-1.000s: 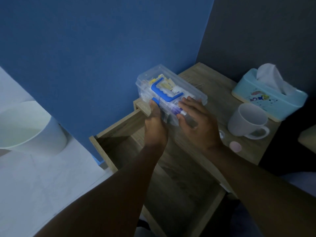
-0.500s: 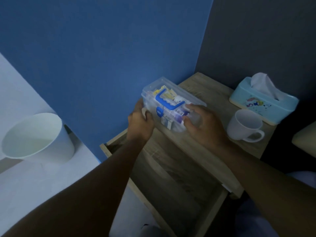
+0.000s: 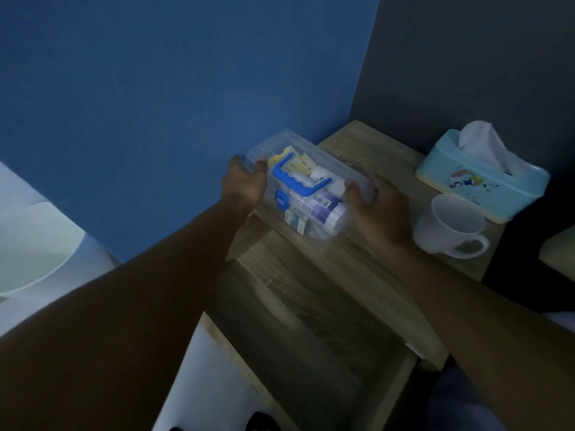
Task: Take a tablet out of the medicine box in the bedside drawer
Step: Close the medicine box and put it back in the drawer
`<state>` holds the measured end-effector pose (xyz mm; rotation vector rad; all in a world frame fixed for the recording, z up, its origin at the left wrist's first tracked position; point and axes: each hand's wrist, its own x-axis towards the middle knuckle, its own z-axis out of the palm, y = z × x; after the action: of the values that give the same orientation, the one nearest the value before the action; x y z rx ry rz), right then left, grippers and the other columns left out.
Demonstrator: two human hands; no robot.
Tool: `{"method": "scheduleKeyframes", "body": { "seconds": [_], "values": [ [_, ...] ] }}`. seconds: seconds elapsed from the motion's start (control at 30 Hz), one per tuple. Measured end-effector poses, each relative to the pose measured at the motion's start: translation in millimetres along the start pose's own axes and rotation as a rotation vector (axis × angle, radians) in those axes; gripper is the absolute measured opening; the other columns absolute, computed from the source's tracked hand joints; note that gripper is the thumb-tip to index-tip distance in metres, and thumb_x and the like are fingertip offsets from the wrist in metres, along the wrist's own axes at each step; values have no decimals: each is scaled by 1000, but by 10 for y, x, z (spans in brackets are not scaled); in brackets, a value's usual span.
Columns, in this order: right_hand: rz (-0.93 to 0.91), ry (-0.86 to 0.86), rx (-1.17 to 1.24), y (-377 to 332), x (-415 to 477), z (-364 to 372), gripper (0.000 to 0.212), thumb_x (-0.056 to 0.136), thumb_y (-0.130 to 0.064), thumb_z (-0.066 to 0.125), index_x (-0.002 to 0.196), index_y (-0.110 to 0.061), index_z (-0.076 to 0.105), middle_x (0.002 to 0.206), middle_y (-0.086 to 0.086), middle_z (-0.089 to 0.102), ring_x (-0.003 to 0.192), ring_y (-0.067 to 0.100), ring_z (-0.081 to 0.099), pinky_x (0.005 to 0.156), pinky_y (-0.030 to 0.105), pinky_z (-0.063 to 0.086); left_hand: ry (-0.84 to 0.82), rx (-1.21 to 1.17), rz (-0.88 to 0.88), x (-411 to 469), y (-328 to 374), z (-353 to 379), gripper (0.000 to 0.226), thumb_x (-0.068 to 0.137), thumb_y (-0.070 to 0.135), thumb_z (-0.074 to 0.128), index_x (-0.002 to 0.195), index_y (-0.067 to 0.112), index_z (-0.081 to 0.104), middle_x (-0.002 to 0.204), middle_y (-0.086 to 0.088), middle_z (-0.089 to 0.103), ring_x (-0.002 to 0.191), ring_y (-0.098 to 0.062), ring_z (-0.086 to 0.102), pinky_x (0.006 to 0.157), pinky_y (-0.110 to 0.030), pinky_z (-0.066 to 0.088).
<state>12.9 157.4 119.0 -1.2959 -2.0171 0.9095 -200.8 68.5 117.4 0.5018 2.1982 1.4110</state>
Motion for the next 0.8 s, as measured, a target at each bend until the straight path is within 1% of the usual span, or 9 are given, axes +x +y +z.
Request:
{"method": "scheduleKeyframes", "body": {
  "seconds": [0.07, 0.1, 0.2, 0.33, 0.43, 0.53, 0.67, 0.73, 0.8],
  "values": [
    [8, 33, 65, 25, -24, 28, 42, 92, -53, 55, 122, -24, 60, 87, -18, 61, 68, -18, 57, 50, 4, 42, -6, -56, -2, 38, -34, 24, 54, 93, 51, 50, 134, 17, 50, 124, -2, 61, 117, -24, 60, 91, -31, 50],
    [21, 47, 100, 28, -28, 38, 43, 92, -52, 57, 124, -24, 59, 82, -22, 58, 65, -21, 56, 47, 2, 42, -3, -85, -7, 49, -44, 27, 50, 92, 50, 51, 130, 18, 53, 120, -2, 63, 113, -24, 61, 90, -31, 50],
    [68, 43, 158, 5, -17, 53, 46, 91, -50, 60, 128, -23, 60, 83, -22, 57, 61, -17, 55, 42, -2, 38, -22, -180, -57, 55, -5, 17, 52, 89, 46, 54, 131, 16, 53, 127, -8, 63, 117, -28, 61, 101, -44, 49],
    [170, 36, 201, -74, -24, -49, 48, 89, -44, 65, 127, -15, 63, 98, -4, 69, 54, -13, 57, 37, -1, 35, -39, -161, -86, -42, 88, -45, 52, 85, 42, 51, 129, 14, 53, 128, -17, 61, 119, -36, 59, 102, -48, 48],
    [217, 23, 248, -131, -163, -150, 41, 89, -40, 67, 120, -14, 66, 85, -8, 69, 50, -10, 62, 35, 2, 37, -1, -114, -57, -218, 155, -88, 51, 86, 46, 49, 124, 12, 55, 125, -19, 62, 118, -36, 59, 101, -48, 48],
    [235, 38, 298, -209, -353, -229, 33, 89, -37, 68, 112, -13, 69, 77, -11, 67, 49, -21, 57, 34, 2, 36, 78, -10, -12, -451, 226, -166, 57, 91, 54, 47, 126, 9, 55, 126, -14, 62, 116, -32, 59, 101, -46, 47],
    [259, 26, 311, -317, -686, -362, 49, 90, -37, 67, 133, -16, 56, 99, -2, 71, 46, -25, 53, 34, 1, 35, 80, 45, 21, -789, 181, -389, 60, 92, 54, 49, 120, 2, 58, 120, -20, 65, 112, -36, 61, 97, -48, 50],
    [281, 10, 311, -346, -883, -427, 58, 89, -39, 67, 141, -20, 49, 110, 0, 69, 48, -19, 57, 34, 2, 37, 60, 50, -11, -980, 119, -514, 58, 93, 50, 51, 119, -1, 59, 119, -22, 65, 112, -37, 61, 97, -49, 50],
    [295, -21, 307, -355, -1090, -464, 61, 89, -41, 67, 144, -26, 45, 116, -1, 68, 61, -9, 65, 39, 6, 43, 47, 42, -45, -1170, 46, -606, 55, 94, 47, 52, 121, -1, 58, 120, -22, 64, 113, -38, 61, 98, -50, 50]
  ]
}}
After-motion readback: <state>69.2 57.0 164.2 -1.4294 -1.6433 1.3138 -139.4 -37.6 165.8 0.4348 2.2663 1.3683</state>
